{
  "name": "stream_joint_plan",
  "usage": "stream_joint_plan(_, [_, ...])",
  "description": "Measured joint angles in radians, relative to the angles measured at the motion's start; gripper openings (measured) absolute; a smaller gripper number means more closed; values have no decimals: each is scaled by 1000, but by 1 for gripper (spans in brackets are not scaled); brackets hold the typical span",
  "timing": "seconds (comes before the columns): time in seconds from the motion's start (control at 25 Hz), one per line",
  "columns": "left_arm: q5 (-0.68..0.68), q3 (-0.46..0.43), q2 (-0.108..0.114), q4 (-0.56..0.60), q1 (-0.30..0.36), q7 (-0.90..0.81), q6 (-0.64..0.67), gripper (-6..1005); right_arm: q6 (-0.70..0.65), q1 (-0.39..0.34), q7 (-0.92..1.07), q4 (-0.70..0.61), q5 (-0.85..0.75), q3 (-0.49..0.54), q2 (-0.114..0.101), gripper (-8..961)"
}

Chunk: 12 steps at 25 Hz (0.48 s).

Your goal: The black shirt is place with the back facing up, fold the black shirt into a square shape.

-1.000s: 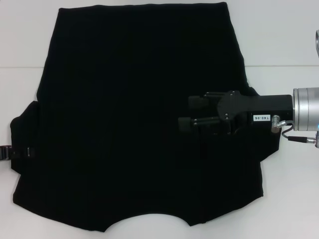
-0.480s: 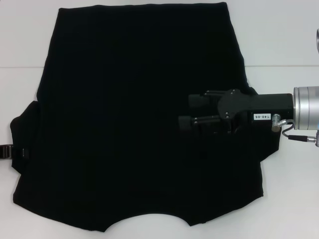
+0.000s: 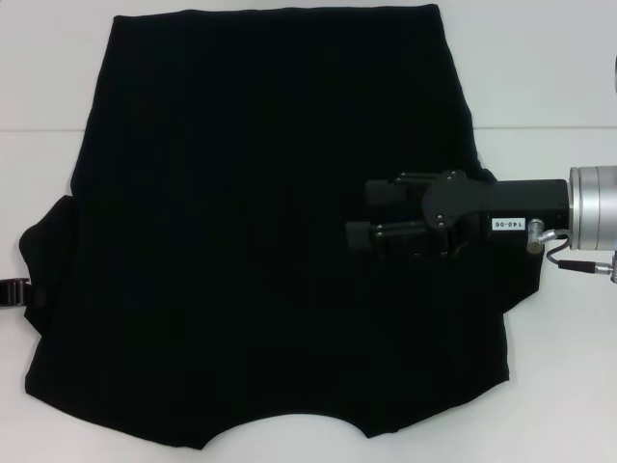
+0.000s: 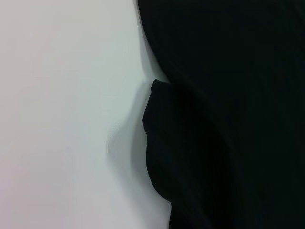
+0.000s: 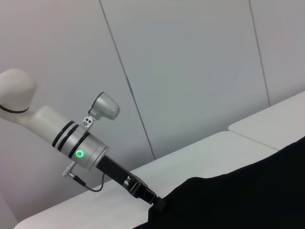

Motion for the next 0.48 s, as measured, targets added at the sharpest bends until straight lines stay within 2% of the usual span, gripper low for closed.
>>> stream_joint_plan(0.24, [-7, -7, -1, 4, 6, -8, -15, -1, 11, 0, 0, 5, 2, 1, 0, 875])
stream_joint_plan(0.48, [-8, -18, -2, 12, 17, -13, -43, 0, 15, -7, -4, 8, 26, 2, 0, 872])
